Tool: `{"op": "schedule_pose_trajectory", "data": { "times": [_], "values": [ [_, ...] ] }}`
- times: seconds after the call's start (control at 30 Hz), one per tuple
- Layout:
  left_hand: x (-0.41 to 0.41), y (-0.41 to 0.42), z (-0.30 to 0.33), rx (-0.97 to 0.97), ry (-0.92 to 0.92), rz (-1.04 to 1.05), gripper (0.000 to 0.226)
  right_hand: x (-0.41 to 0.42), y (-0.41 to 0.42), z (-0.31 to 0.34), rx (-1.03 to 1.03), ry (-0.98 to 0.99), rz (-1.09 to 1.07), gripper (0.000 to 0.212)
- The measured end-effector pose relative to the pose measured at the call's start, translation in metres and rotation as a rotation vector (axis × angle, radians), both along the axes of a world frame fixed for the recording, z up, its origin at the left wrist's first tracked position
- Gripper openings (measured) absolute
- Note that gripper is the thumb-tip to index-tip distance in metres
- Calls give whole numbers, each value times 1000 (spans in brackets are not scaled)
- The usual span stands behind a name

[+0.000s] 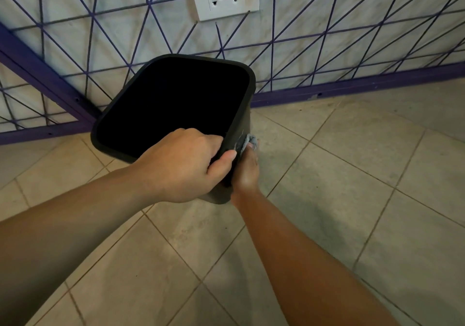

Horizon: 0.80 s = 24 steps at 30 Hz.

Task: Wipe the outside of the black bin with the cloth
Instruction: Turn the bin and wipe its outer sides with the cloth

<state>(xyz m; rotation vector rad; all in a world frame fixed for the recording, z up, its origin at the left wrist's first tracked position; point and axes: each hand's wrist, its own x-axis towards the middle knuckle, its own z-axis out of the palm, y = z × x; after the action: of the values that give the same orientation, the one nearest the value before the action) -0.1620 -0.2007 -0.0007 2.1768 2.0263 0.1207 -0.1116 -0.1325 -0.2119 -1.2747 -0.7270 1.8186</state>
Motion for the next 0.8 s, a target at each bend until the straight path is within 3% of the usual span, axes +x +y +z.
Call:
{"op": "schedule_pose_trajectory", "data": {
  "times": [0.13,0.27,0.53,0.7,0.8],
  "values": [
    [1,-1,2,-27,-18,19,40,15,-29,54,45,34,18,96],
    [1,-1,1,-14,-1,11,41,0,8,-2,29,36,7,111],
    [-2,-1,-2,8,-41,-18,41,7,0,18,-62,104,12,94],
    [-4,-2,-1,17,-37,-23,41,9,10,21,-140,195,13,111],
    [-2,-2,-1,23,-21,-20,40,6,-18,38,-81,104,-39,97]
  ]
}}
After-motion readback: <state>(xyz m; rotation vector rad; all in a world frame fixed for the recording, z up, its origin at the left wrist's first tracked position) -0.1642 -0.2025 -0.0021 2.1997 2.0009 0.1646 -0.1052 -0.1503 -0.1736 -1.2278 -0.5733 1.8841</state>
